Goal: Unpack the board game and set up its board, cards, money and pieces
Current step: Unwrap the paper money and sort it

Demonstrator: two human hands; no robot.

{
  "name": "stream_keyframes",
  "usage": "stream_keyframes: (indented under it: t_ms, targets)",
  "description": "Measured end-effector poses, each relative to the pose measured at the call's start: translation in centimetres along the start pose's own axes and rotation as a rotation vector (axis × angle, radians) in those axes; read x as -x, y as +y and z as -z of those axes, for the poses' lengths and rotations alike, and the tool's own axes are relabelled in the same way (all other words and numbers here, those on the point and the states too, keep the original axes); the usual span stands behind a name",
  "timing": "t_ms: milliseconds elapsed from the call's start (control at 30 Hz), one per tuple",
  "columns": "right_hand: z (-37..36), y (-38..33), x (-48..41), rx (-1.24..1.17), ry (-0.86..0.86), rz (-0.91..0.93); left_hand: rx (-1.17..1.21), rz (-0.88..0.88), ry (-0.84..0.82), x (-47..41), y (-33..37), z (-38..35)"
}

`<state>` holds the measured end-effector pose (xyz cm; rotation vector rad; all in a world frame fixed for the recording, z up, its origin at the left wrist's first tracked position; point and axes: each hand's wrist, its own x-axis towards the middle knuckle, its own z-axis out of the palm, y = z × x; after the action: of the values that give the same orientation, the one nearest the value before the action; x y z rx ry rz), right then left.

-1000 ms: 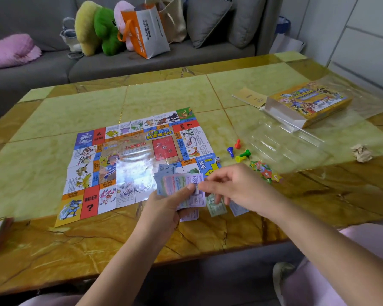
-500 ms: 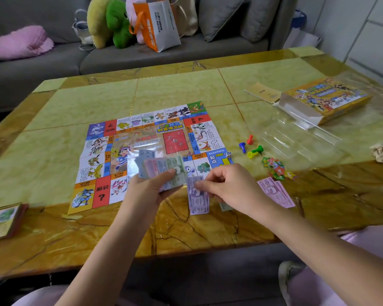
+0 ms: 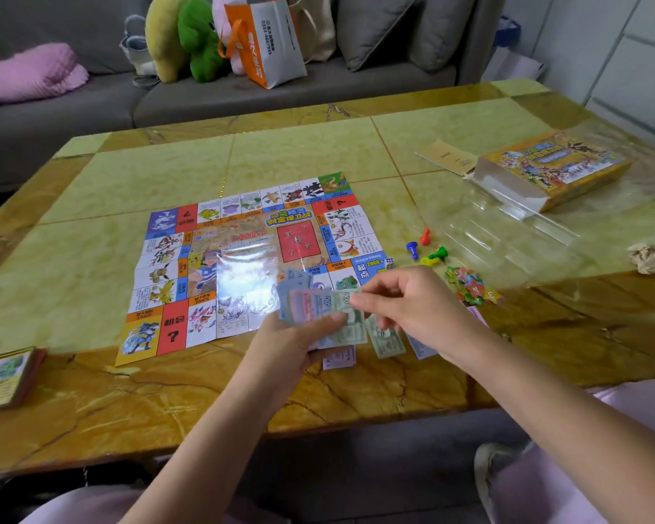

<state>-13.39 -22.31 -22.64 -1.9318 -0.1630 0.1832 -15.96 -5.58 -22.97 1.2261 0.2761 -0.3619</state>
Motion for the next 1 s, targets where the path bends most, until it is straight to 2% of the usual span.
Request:
stream_keyframes:
  t_ms: [233,333,400,467,567,600,667,800,1000]
  targets:
    - [2.8,1.7,-0.2,0.237,-0.003,-0.176,0.110,0.004,0.054,-1.3,-0.2,0.0]
    - [2.1,2.5,-0.2,0.511,0.050,-0.165,0.152,0.042,0.021,-1.6,-0.2,-0.2]
    - [1.8,2.6,-0.3,0.589,0.131,-0.110,0.181,0.065,-0.020,-1.5,-0.2,-0.5]
    - [1.9,2.2,-0.1,0.435,0.124,-0.050,0.157,0.061,-0.037,-1.4,-0.4,-0.7]
    - [1.8,0.8,0.6,0.009,-0.025,-0.065,-0.021,0.046,-0.040,-1.2,-0.9,-0.9]
    - [1.7,0.7,0.7,-0.019,-0.043,-0.061,-0.086,0.038,-0.049,-1.1,-1.0,-1.1]
    - [2.0,0.8,0.7,0.015,-0.031,-0.059,-0.134,0.026,-0.063,-0.9,-1.2,-1.4]
    - [4.9,1.3,0.4,0.041,0.017,-0.177,0.021,0.080,-0.111,-0.9,-0.9,-2.1]
    - [6.3,2.7,0.1,0.310,-0.009,-0.288,0.180,0.148,-0.124,-1.4,-0.5,-2.6]
